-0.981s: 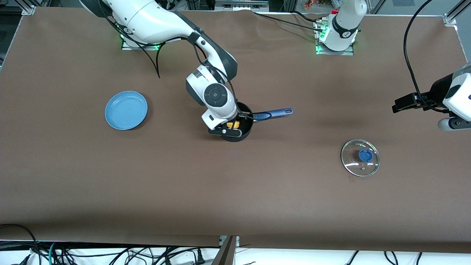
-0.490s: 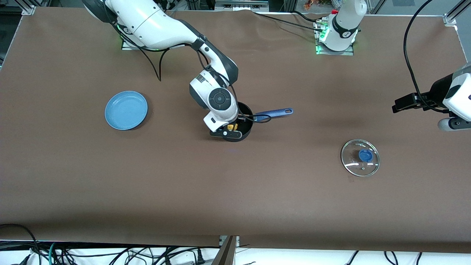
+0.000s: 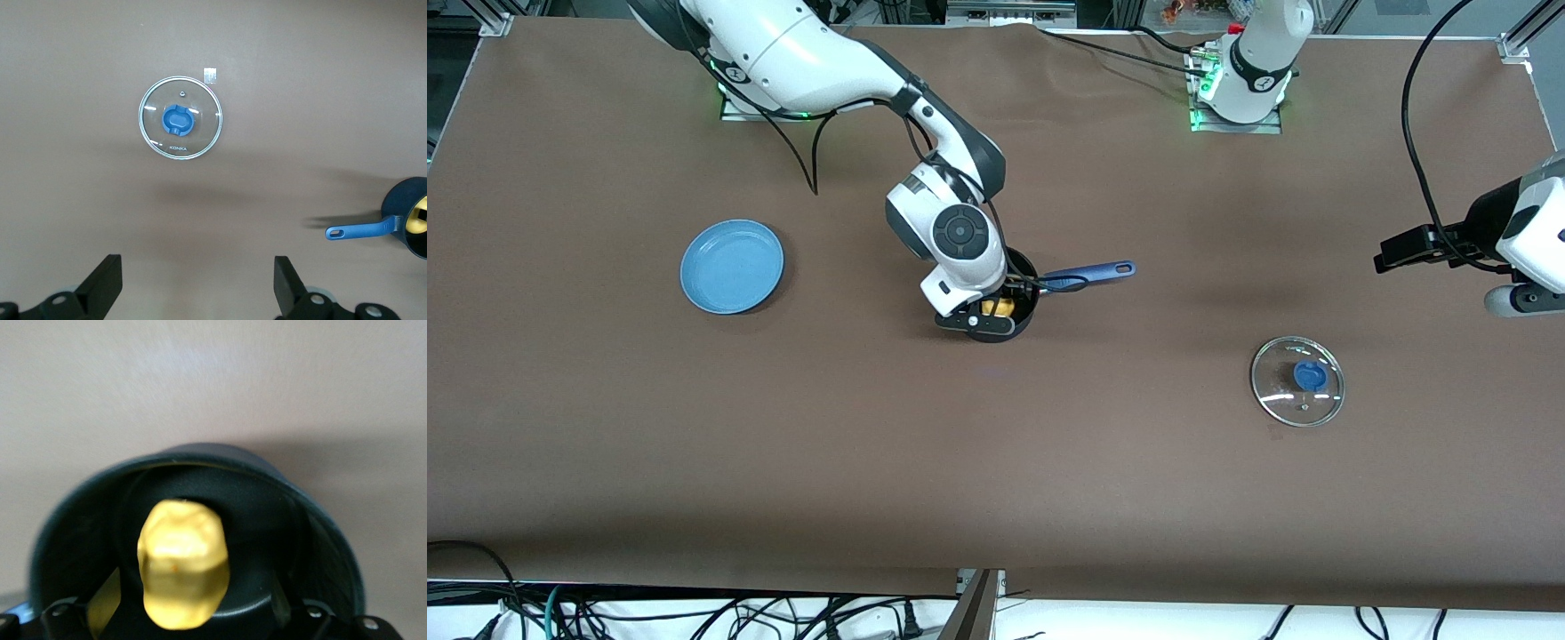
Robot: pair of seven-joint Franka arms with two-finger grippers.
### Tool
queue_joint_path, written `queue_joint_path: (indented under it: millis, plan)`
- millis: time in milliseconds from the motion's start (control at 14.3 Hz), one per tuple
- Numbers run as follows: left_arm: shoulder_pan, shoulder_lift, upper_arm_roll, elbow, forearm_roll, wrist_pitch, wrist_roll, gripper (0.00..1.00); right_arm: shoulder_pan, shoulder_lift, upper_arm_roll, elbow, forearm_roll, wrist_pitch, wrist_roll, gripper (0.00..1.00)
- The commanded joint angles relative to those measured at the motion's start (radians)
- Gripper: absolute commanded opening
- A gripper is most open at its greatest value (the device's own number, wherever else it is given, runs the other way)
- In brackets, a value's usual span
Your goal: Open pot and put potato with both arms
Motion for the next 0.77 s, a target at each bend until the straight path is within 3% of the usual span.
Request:
queue_joint_path:
  millis: [0,280,490,701]
  plan:
    - [-0.014,0.001,0.009,0.008,0.015,-0.012,-0.008,1.0,-0.022,-0.116,-0.014,-0.003,-0.007,-0.093,0.005,1.0]
    - [-0.014,0.001,0.009,0.008,0.015,-0.012,-0.008,1.0,-0.108,-0.249,-0.014,-0.004,0.001,-0.242,-0.047,1.0]
    - [-0.014,0.001,0.009,0.008,0.014,-0.012,-0.008,1.0,-0.185,-0.34,-0.037,-0.004,0.001,-0.377,-0.193,1.0]
    - [-0.014,0.002,0.009,0.008,0.014,-0.012,-0.008,1.0,-0.196,-0.431,-0.163,-0.006,0.004,-0.492,-0.387,1.0]
